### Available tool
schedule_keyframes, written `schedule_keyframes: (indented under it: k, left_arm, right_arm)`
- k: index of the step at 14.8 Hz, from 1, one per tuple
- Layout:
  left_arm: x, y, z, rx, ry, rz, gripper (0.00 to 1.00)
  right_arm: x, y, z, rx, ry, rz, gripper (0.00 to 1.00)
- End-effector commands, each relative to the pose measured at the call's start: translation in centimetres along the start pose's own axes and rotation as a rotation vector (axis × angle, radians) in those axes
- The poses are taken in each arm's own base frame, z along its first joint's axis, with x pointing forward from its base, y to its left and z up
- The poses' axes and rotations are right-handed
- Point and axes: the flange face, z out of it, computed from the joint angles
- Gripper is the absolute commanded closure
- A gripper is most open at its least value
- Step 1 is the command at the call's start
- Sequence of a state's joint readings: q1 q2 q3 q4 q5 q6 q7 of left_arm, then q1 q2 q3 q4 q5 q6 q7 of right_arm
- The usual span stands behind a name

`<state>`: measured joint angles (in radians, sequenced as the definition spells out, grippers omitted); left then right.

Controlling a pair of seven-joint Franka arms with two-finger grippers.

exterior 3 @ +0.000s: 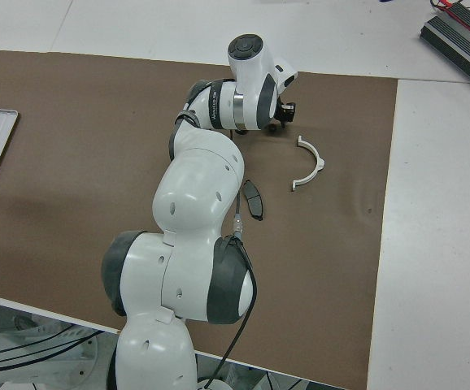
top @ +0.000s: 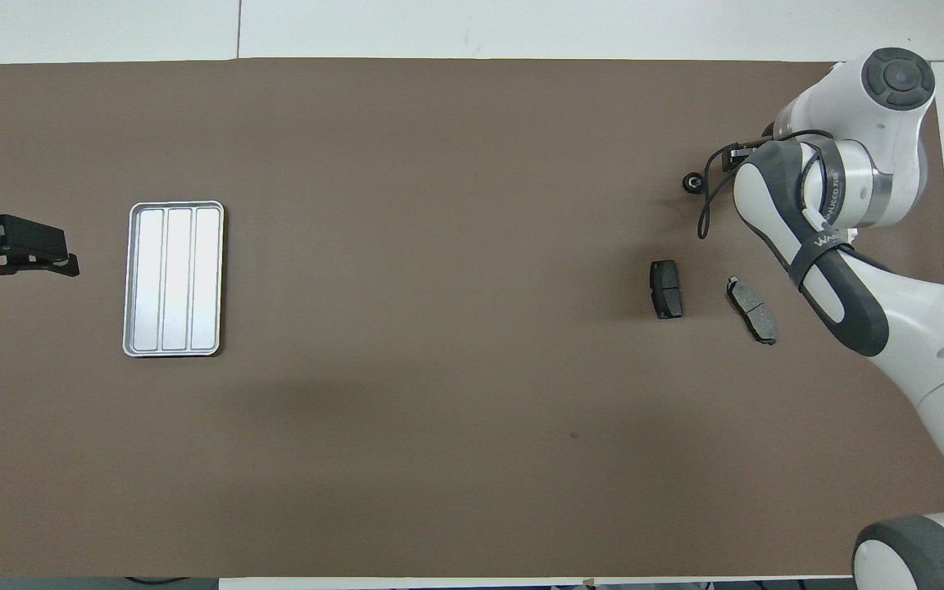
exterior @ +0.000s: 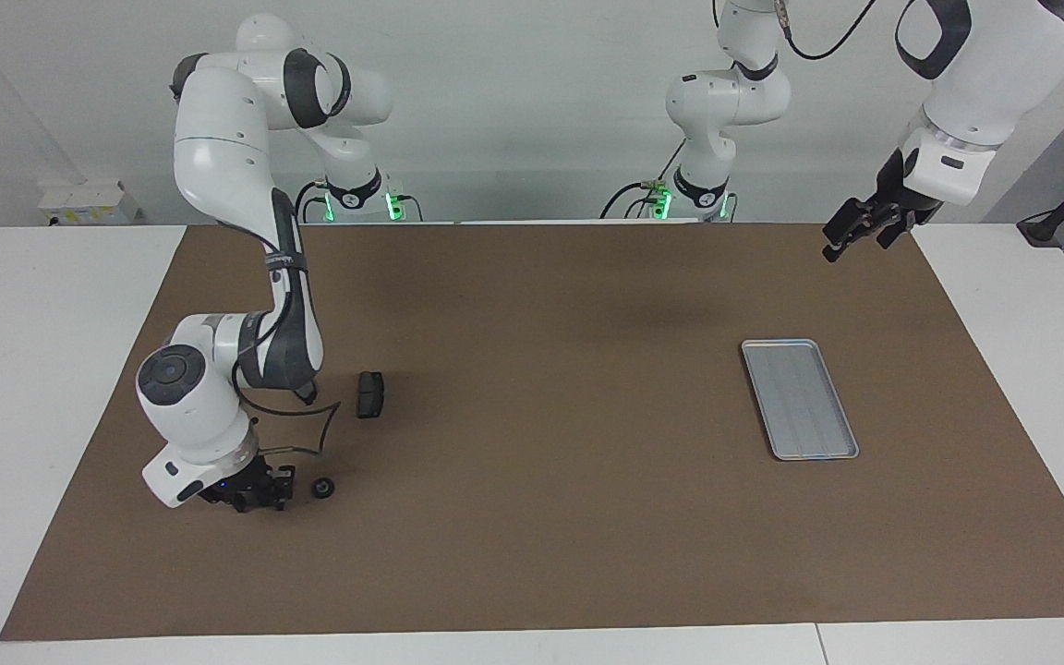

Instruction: Pick bearing gear from pile to tray

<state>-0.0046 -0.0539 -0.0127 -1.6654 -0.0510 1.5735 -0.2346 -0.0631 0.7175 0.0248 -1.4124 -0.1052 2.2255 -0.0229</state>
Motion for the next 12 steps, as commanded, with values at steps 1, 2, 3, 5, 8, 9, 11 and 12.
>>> schedule_keyframes:
  k: [1,2,3,5,8,9,11,12]
  left_arm:
    - [-0.6,-0.2,-0.5,0.006,-0.002,0.003,0.00]
    - [-0.6,-0.2,-0.5,0.006,-0.001,0.003,0.00]
    - [-0.6,-0.2,-0.5,0.006,-0.002,0.003,0.00]
    - [-0.6,-0.2,-0.5,0.006,-0.001,0.003,0.00]
    - [-0.6,-0.2,-0.5,0.006,-0.002,0.005,0.00]
    - [-0.6,-0.2,-0.5,0.006,-0.001,0.003,0.00]
    - [-0.6,-0.2,-0.5,0.006,-0.002,0.003,0.00]
    - [-0.6,-0.2,-0.5,0.006,-0.002,0.003,0.00]
  right_arm:
    - [-0.5,0.8,0.7,0.002,-0.033,0.004,0.42]
    - [-0.7,1.0,0.5,-0.001,-0.047,0.004,0.42]
    - [-0.7,1.1,0.2,-0.003,-0.052,0.002,0.44]
    - [-0.8,1.7,0.4,-0.003,-0.057,0.008,0.50]
    - [-1.0,1.8,0.6,0.002,-0.065,0.013,0.57]
    - [-1.0,2.1,0.7,0.003,-0.065,0.015,0.61]
    - [-1.3,2.1,1.0,0.009,-0.071,0.019,0.75]
    - [-1.4,2.1,1.1,0.009,-0.074,0.017,0.80]
